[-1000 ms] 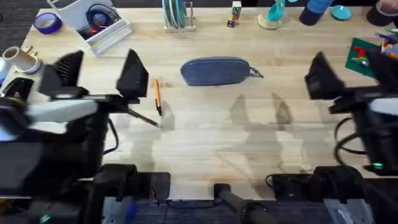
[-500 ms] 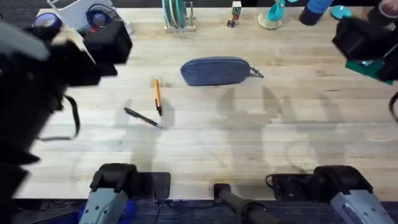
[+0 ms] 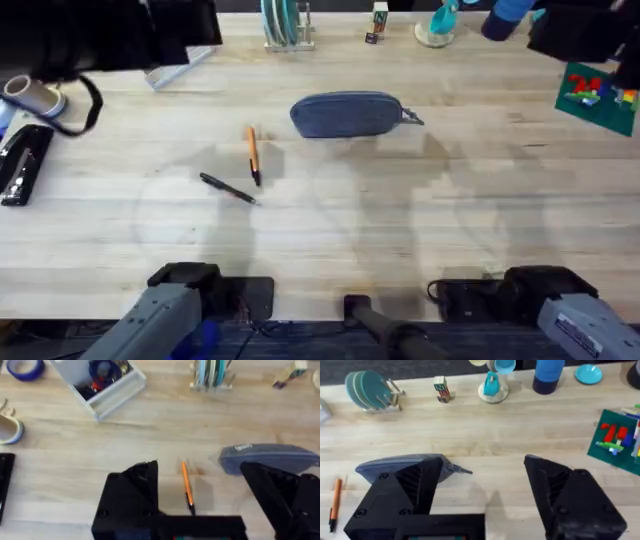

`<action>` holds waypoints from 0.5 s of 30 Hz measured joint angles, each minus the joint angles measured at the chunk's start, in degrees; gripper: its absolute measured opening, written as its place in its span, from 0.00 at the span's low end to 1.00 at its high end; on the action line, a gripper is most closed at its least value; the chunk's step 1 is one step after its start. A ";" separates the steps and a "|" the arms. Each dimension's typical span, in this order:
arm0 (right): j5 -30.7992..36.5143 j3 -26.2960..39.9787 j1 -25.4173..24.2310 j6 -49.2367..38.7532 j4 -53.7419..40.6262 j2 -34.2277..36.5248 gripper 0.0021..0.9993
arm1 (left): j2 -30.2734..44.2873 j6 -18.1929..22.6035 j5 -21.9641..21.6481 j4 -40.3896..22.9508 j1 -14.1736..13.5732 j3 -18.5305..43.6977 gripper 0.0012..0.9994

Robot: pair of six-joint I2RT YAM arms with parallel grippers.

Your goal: Unzip the bag, pick up the pens from the table one at a time and place them inside, then zip the bag closed.

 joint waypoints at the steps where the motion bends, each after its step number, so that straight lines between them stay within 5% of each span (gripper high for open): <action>1: 0.00 0.42 0.00 0.03 -0.43 0.77 1.00 | 1.43 0.00 0.12 -0.96 0.00 1.07 0.99; 15: 0.00 1.63 0.66 0.07 -0.91 12.06 1.00 | 14.06 0.00 0.53 -2.63 0.00 4.05 0.99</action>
